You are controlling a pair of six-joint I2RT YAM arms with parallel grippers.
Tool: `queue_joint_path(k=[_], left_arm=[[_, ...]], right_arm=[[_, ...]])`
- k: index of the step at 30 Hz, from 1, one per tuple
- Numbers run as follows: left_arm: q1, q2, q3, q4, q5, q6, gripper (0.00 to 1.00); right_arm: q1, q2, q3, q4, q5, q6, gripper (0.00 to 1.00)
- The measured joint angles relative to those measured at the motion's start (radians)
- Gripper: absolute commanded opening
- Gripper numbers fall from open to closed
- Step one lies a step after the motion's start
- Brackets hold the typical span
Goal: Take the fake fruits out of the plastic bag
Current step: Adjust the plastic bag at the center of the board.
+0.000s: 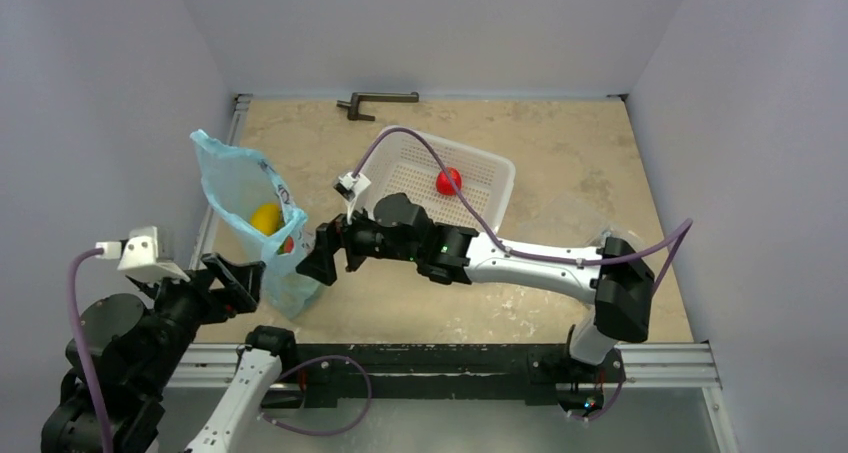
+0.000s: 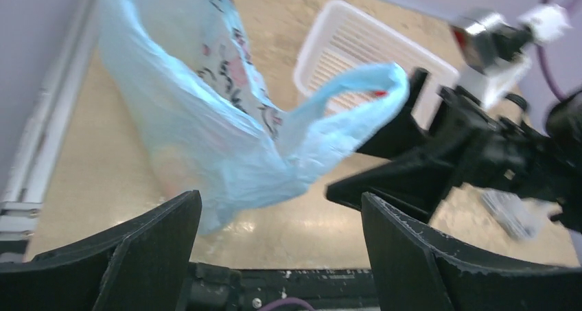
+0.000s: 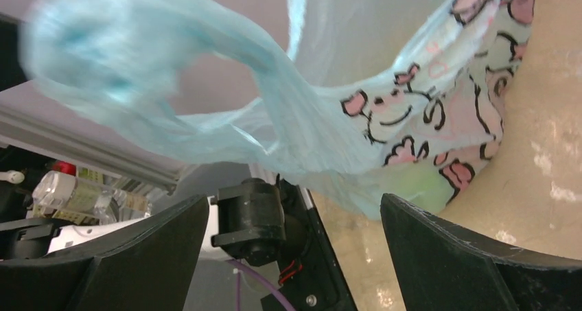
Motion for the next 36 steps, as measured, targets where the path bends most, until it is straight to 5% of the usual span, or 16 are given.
queue_joint_path(k=[13, 19, 25, 28, 31, 34, 36], left_arm=[[0.000, 0.194, 0.026, -0.014, -0.439, -0.063, 1.00], [0.002, 0.280, -0.017, 0.044, -0.511, -0.105, 1.00], [0.056, 0.335, -0.125, 0.107, -0.480, -0.153, 0.99], [0.102, 0.343, -0.184, 0.138, -0.446, -0.172, 0.84], [0.145, 0.342, -0.239, 0.178, -0.406, -0.182, 0.48], [0.184, 0.332, -0.289, 0.238, -0.364, -0.195, 0.41], [0.206, 0.329, -0.324, 0.283, -0.321, -0.193, 0.36]], right_arm=[[0.021, -0.020, 0.029, 0.184, 0.060, -0.075, 0.99], [0.031, -0.002, 0.061, 0.239, 0.108, -0.190, 0.99], [0.032, 0.058, 0.060, 0.351, 0.000, -0.397, 0.99], [0.032, 0.097, 0.060, 0.381, -0.093, -0.489, 0.97], [0.032, 0.128, 0.060, 0.405, -0.157, -0.556, 0.77], [0.034, 0.136, 0.058, 0.405, -0.203, -0.602, 0.54], [0.037, 0.129, 0.053, 0.411, -0.225, -0.622, 0.28]])
